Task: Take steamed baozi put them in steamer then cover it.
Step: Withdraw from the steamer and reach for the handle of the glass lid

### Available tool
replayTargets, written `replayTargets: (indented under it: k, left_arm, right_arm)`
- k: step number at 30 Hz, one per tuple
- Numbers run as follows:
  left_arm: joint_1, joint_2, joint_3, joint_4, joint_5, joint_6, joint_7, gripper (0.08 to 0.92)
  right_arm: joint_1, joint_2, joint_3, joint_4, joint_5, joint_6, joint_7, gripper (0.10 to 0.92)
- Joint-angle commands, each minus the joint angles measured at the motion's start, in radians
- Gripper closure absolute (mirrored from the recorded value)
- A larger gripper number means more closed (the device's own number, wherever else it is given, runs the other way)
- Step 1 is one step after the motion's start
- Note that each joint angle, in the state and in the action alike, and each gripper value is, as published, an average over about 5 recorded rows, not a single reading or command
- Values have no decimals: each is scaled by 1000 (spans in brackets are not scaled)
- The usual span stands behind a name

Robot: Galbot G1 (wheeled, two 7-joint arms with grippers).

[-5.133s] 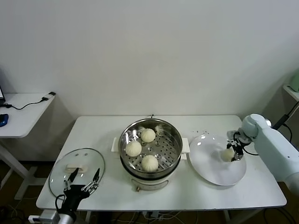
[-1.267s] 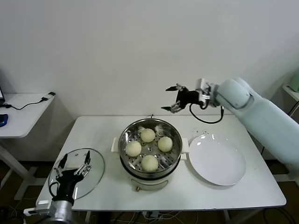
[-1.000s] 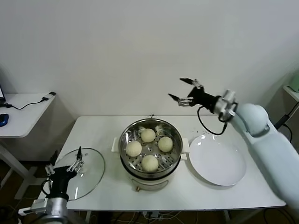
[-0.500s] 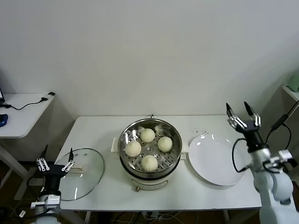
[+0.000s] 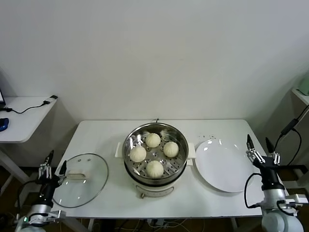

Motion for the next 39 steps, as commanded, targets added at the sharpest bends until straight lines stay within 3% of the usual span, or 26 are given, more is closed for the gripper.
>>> replayTargets:
  k: [1, 15, 29, 39]
  left_arm:
    - [4, 84, 17, 106, 311, 59, -22, 177]
    - [20, 45, 25, 130, 296, 75, -23, 177]
    - [69, 9, 54, 54, 260, 88, 9, 177]
    - [17, 4, 117, 96, 244, 130, 7, 177]
  right_arm:
    - [-66, 37, -2, 4, 2, 39, 14, 203]
    - [-56, 35, -27, -31, -22, 53, 12, 203]
    - [-52, 34, -33, -52, -28, 64, 11, 203]
    - [-52, 35, -38, -68, -42, 77, 12, 203]
